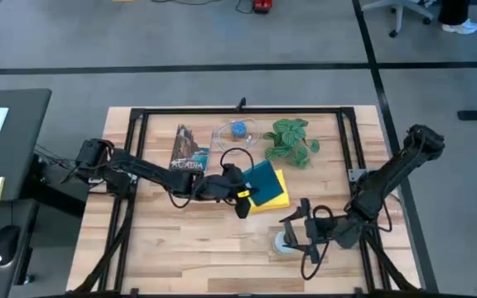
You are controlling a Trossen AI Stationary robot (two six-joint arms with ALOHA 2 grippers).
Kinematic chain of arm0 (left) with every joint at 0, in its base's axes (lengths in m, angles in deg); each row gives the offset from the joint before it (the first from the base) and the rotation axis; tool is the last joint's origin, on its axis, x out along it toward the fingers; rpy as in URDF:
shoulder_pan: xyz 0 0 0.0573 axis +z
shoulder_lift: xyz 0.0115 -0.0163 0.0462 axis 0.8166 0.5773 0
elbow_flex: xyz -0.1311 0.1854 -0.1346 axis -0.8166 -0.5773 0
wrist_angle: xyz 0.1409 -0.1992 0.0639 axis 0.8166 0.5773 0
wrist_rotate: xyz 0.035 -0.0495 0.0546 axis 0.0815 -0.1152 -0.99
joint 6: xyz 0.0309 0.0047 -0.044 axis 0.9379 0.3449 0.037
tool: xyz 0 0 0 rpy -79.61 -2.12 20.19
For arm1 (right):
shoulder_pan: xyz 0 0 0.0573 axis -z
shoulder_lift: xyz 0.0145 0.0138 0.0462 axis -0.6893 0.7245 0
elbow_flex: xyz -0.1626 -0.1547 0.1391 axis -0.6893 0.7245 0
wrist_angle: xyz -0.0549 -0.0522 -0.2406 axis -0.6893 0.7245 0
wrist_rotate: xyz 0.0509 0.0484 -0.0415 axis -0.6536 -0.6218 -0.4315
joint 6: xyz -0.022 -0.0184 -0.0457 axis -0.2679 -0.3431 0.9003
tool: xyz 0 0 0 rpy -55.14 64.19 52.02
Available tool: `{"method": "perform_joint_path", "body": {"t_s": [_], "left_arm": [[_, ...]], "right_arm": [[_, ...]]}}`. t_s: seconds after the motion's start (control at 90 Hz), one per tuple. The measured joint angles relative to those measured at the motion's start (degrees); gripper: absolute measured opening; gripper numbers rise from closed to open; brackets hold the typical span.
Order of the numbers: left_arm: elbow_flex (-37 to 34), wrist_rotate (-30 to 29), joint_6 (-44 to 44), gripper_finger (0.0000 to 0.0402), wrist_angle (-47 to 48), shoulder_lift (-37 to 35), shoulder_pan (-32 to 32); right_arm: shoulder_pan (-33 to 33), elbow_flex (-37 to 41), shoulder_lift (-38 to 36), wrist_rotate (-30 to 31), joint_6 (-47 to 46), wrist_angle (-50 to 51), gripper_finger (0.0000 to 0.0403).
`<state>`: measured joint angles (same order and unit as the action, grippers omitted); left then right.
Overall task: Apply microfiber cloth
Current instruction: Spray the blue tablet using the cleaning bottle
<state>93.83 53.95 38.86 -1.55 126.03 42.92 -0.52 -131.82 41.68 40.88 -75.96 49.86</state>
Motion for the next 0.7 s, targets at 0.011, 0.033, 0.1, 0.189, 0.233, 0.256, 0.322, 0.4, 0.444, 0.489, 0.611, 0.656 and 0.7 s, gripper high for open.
{"method": "perform_joint_path", "body": {"t_s": [0.011,0.033,0.1,0.189,0.233,0.256,0.322,0.4,0.444,0.489,0.611,0.656,0.7], "left_arm": [[0.43,0.03,0.30,0.0009,0.38,0.00,-0.09],[1.25,0.01,0.82,0.0009,1.10,0.00,-0.22],[3.44,0.03,2.12,0.0009,3.38,0.00,-0.60],[5.81,-0.44,3.45,0.0009,6.50,0.00,-0.91],[6.56,-0.70,4.01,0.0009,7.34,0.00,-0.95],[6.78,-0.83,4.19,0.0009,7.54,0.00,-0.93],[6.84,-1.02,4.41,0.0009,7.66,-0.02,-0.94],[6.84,-1.04,4.44,0.0009,8.18,-0.02,-0.93],[6.84,-1.04,4.44,0.0009,8.19,-0.02,-0.93],[6.84,-1.04,4.44,0.0009,8.11,-0.02,-0.94],[6.84,-1.10,4.63,0.0009,8.16,-0.02,-0.93],[6.84,-1.17,4.72,0.0009,8.11,-0.02,-0.93],[6.84,-1.28,4.74,0.0009,8.01,-0.02,-0.94]], "right_arm": [[0.00,0.00,0.00,0.00,0.00,0.00,0.0317],[0.00,0.00,0.00,0.00,0.00,-0.02,0.0317],[0.00,0.00,0.00,0.02,0.00,-0.04,0.0317],[0.00,0.00,0.00,0.02,0.01,-0.10,0.0317],[0.00,0.00,0.00,0.02,0.02,-0.15,0.0317],[0.00,0.00,0.00,0.02,0.02,-0.17,0.0317],[0.00,0.00,-0.02,0.02,0.02,-0.18,0.0317],[0.00,0.00,0.00,0.02,0.02,-0.20,0.0317],[0.00,0.00,0.00,0.02,0.02,-0.20,0.0317],[0.00,0.00,0.00,0.02,-0.08,-0.21,0.0317],[0.23,0.00,0.00,-0.04,-2.30,-0.01,0.0296],[0.59,0.00,-0.02,-1.00,-3.49,0.23,0.0276],[0.95,-0.02,-0.03,-1.73,-4.72,0.40,0.0251]]}}
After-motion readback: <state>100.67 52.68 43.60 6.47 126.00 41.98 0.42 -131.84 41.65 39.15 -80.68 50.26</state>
